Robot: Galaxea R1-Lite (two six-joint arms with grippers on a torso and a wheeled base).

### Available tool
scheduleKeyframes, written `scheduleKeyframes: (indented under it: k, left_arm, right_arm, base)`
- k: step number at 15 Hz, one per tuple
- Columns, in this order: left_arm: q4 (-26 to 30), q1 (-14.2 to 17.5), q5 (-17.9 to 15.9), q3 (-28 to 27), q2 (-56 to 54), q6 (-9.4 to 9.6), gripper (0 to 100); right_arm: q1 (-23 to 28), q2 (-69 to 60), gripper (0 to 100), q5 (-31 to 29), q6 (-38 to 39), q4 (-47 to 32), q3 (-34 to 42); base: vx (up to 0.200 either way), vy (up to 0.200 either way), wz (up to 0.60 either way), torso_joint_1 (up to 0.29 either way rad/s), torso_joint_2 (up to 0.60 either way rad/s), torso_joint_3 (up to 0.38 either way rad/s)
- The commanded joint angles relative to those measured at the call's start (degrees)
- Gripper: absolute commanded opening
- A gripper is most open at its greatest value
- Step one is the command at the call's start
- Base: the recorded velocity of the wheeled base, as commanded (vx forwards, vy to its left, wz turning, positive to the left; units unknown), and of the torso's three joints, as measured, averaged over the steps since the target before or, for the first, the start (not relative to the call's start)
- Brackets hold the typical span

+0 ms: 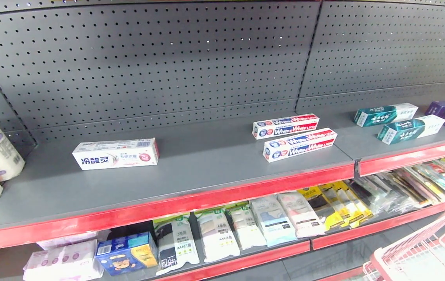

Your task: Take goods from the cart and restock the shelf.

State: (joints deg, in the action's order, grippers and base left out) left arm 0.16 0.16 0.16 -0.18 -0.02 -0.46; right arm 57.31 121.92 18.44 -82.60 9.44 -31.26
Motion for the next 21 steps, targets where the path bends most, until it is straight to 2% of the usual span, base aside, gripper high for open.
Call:
scheduleKeyframes:
  k: [1,7,10,21]
  left_arm:
    - [0.0,0.0,0.0,0.0,0.0,-0.06,100]
    - [0.0,0.0,0.0,0.0,0.0,-0.06,100]
    - [0.0,0.0,0.0,0.0,0.0,0.02,100]
    - [0.0,0.0,0.0,0.0,0.0,0.02,100]
  right_arm:
    - [0.0,0.0,100,0.0,-0.1,0.0,0.1]
    - [0.0,0.1,100,0.4,-0.5,0.0,0.0]
    - [0.0,0.0,100,3.4,-0.1,0.0,-0.5]
    - [0.0,5.6,100,3.6,0.1,0.8,-0.6]
  base:
    - [0.000,0.000,0.00,-0.168,0.38,0.207]
    - [0.000,0.000,0.00,-0.192,0.45,0.250]
    - [0.000,0.000,0.00,-0.157,0.37,0.209]
    - [0.000,0.000,0.00,-0.006,0.02,0.009]
